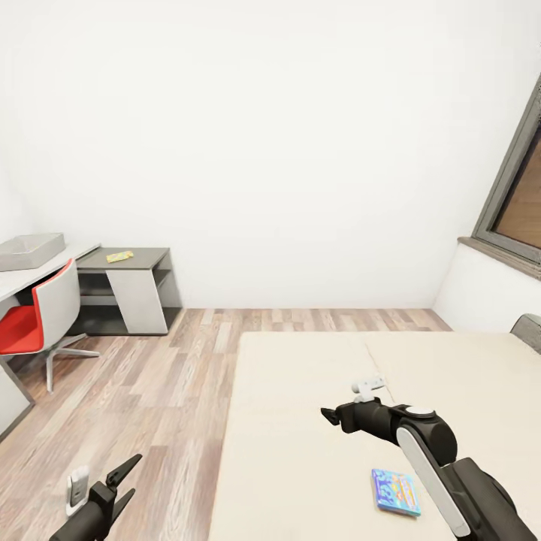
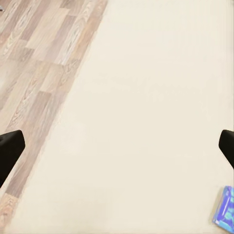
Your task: Put all the toys in the child's room - the three board games (two on the bed and one on the table), the two jigsaw puzzles on the table, and the tennis ball on the table - inside the toy box on the table in the child's room.
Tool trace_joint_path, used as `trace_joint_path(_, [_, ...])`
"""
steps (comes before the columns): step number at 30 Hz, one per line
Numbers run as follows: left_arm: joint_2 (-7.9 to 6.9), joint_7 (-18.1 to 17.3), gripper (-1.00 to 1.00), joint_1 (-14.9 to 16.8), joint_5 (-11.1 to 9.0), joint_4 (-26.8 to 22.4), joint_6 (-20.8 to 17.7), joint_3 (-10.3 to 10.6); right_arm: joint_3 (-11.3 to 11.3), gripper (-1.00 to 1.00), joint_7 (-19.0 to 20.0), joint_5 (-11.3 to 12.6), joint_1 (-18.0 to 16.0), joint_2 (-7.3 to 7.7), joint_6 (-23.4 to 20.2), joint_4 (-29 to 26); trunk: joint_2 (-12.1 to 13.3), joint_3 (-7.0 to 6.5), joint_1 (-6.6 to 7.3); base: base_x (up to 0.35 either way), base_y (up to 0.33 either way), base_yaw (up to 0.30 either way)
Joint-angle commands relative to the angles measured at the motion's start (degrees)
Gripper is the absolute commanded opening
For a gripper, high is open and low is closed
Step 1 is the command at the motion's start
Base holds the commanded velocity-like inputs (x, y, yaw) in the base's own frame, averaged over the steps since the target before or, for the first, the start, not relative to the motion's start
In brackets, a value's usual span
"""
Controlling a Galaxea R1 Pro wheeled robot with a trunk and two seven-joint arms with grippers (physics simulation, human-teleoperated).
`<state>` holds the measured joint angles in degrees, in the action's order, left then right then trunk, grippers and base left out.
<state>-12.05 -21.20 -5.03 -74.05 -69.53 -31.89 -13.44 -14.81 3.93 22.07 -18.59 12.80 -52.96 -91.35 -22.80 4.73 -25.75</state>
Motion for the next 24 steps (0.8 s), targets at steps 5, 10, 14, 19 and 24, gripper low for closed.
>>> trace_joint_path(5, [0.01,0.1,1.0,0.0,-0.4,-0.1,-0.5,-0.1,0.0,1.0,0.4,-0.4,-0.1,-0.02,-0.2,0.1,-0.1,0.11,-0.04,0.0,-0.272,0.0])
trace_joint_path(10, [0.01,0.1,1.0,0.0,-0.4,-0.1,-0.5,-0.1,0.0,1.0,0.5,-0.4,-0.1,-0.02,-0.2,0.2,-0.1,0.11,-0.04,0.0,-0.272,0.0])
trace_joint_path(14, [0.01,0.1,1.0,-0.1,-0.4,-0.1,-0.5,-0.1,0.0,1.0,0.5,-0.4,-0.1,-0.04,-0.2,0.2,-0.1,0.11,-0.04,0.0,-0.272,0.0])
trace_joint_path(19, [0.01,0.2,1.0,-0.1,-0.4,-0.1,-0.5,-0.1,0.0,1.0,0.4,-0.5,-0.1,-0.06,-0.2,0.2,-0.1,0.11,-0.04,0.0,-0.272,0.0])
trace_joint_path(24, [0.05,0.3,1.0,0.0,-0.4,-0.1,-0.5,-0.1,0.0,1.0,0.4,-0.5,-0.2,-0.04,-0.2,0.3,-0.1,0.11,-0.04,0.0,-0.272,0.0])
